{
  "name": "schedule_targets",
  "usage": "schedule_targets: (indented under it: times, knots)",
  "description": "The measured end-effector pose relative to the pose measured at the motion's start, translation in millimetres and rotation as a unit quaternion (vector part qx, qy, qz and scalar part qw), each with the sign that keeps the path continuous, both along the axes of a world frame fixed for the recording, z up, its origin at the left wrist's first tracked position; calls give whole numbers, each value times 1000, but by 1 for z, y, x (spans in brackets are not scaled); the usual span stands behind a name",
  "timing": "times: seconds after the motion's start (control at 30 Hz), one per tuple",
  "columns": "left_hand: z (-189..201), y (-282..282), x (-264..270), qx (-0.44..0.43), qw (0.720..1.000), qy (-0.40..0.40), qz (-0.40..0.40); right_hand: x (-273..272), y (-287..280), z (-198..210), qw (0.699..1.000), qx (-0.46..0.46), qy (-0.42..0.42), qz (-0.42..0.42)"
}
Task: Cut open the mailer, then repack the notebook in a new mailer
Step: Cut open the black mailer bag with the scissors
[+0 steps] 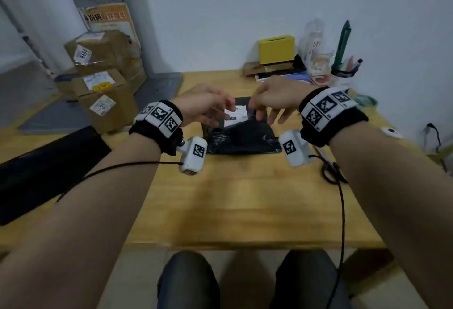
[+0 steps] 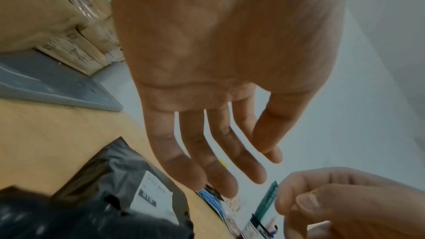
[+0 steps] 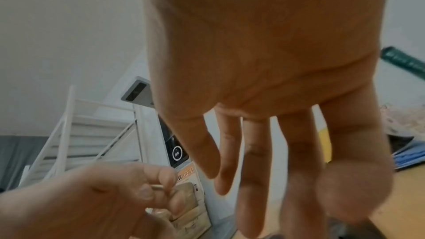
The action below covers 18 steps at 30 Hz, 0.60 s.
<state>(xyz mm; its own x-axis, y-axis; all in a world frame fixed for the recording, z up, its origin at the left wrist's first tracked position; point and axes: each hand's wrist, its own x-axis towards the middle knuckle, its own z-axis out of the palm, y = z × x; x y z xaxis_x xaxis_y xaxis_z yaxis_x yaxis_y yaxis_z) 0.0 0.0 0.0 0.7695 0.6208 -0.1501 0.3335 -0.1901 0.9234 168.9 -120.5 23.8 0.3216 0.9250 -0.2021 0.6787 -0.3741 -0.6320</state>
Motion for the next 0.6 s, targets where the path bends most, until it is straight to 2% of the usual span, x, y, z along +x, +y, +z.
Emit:
schedule_targets:
  times: [0.1,0.3,0.47,0.6]
  knots:
    - [-3,-35,-7,8,1000,-3,4,-2,-35,-4,999,-36,-32,-1]
    - [-21,-87,10,9,1000,22,-6,15,-84,-29,986,-107,-107,-63]
    - [-35,-106,39,-12,999,32,-28,48,-100,-59,957,-164,-209,-114]
    - [-44,-110,60,-28,998,36,-43,62,-108,-92,935,-165,-279,-147]
